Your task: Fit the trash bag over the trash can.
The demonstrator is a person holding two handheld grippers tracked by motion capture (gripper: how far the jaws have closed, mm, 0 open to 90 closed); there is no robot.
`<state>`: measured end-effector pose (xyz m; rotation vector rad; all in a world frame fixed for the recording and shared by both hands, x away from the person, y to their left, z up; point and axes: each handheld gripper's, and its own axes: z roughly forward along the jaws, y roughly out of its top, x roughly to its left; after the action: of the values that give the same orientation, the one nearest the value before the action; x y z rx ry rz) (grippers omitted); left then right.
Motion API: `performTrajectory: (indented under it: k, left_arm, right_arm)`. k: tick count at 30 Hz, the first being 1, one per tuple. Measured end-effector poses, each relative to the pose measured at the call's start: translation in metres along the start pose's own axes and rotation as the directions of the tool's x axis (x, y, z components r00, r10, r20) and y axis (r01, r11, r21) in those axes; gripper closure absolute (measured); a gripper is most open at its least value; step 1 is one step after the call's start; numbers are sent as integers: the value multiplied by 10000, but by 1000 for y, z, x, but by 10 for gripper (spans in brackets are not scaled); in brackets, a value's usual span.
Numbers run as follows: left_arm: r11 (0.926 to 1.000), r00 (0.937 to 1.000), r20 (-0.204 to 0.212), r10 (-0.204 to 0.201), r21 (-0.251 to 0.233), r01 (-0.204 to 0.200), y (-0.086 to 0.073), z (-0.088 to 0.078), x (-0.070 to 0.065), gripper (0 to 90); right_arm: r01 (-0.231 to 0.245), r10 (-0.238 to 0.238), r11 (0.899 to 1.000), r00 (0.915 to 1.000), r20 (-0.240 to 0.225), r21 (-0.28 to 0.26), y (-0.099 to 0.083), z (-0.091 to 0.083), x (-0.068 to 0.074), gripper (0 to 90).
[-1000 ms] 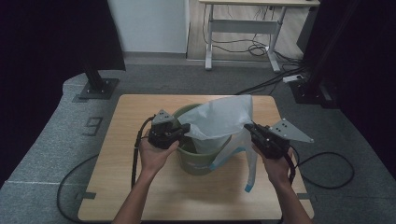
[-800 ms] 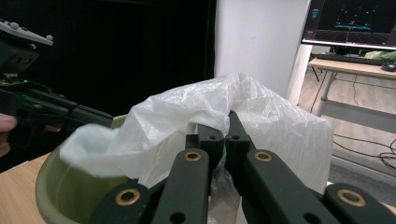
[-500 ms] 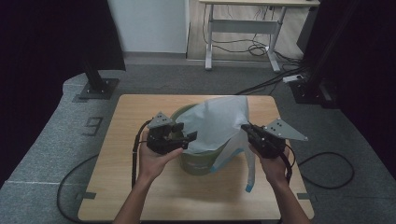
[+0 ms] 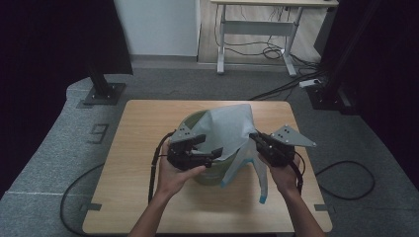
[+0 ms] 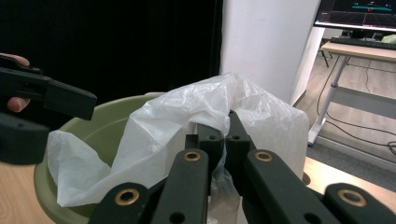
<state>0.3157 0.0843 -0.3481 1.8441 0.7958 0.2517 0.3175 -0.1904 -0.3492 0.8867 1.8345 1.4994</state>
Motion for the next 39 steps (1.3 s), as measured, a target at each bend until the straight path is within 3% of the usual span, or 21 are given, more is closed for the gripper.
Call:
performTrajectory:
  k: [10, 18, 25, 29, 39]
  left_arm:
    - [9993, 9997, 49, 227, 285, -229, -1, 18, -9, 224]
    - [9983, 9997, 106, 225, 531, -230, -13, 22, -11, 204]
    - [9986, 9982, -524, 282, 472, -257, -15, 29, -11, 225]
    - [9993, 9981, -595, 177, 349, -156, -13, 33, -13, 223]
    - [9992, 9965, -735, 389, 159, -378, -8, 38, -21, 212]
  right_arm:
    - [-140, 140, 9998, 9999, 54, 124, -5, 4, -3, 872]
    - [-307, 305, 9994, 9995, 118, 138, -4, 5, -7, 872]
    - [-423, 423, 9990, 9991, 43, 159, -3, 8, -7, 872]
    - [-395, 395, 9992, 9992, 50, 44, 1, 7, -5, 872]
    - [-344, 340, 9993, 9990, 282, 157, 8, 12, -4, 873]
